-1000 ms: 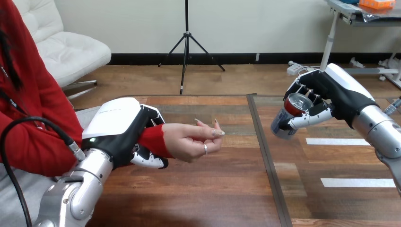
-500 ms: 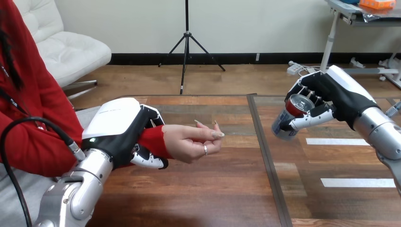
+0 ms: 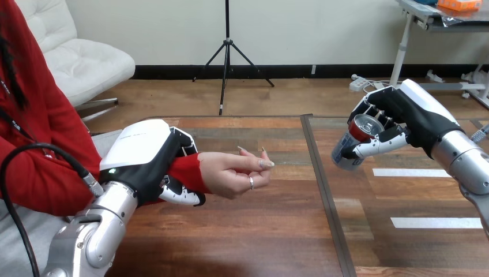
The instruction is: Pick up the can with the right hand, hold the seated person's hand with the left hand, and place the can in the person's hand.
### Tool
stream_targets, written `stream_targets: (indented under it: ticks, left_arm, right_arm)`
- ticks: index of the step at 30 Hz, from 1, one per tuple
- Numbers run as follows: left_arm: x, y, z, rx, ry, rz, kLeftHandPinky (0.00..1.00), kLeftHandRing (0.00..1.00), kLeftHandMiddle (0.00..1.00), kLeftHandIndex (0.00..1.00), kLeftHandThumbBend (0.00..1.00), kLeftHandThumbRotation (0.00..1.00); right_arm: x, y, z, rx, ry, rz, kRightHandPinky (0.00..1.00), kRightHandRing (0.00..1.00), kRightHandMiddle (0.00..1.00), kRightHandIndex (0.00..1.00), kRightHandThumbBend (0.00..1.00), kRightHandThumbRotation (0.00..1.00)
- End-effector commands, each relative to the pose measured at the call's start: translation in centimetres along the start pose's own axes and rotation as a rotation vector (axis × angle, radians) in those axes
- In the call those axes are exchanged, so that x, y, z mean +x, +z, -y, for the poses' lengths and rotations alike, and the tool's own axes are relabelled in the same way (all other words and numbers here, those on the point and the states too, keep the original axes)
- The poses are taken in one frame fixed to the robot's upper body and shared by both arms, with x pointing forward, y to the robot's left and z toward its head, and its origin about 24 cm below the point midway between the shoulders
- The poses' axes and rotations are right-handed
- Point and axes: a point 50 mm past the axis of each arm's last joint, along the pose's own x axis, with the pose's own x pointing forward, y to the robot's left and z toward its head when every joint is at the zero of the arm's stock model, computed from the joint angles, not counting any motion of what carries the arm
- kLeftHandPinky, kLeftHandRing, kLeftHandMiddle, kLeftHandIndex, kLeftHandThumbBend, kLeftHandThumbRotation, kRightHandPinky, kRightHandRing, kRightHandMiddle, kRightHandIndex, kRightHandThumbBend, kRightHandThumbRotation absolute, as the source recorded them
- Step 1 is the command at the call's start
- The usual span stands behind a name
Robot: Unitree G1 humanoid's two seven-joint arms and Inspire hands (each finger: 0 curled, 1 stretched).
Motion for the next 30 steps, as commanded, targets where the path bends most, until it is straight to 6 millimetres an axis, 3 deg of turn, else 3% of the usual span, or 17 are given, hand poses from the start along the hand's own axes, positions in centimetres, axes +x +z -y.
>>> stream_targets:
  ticks: [1, 30]
  left_arm:
    - [0.60, 1.30, -2.47, 0.015, 0.098, 0.057, 0.32, 0.38, 0.42, 0.41, 0.81, 0.00]
    - [0.52, 1.38, -2.45, 0.003, 0.104, 0.050, 0.32, 0.39, 0.43, 0.41, 0.79, 0.00]
  right_arm:
    - [0.59, 1.98, 3.75, -0.018, -0.124, 0.074, 0.34, 0.37, 0.42, 0.48, 0.75, 0.00]
    - [0.64, 2.02, 3.74, -0.011, -0.122, 0.075, 0.35, 0.37, 0.43, 0.48, 0.75, 0.00]
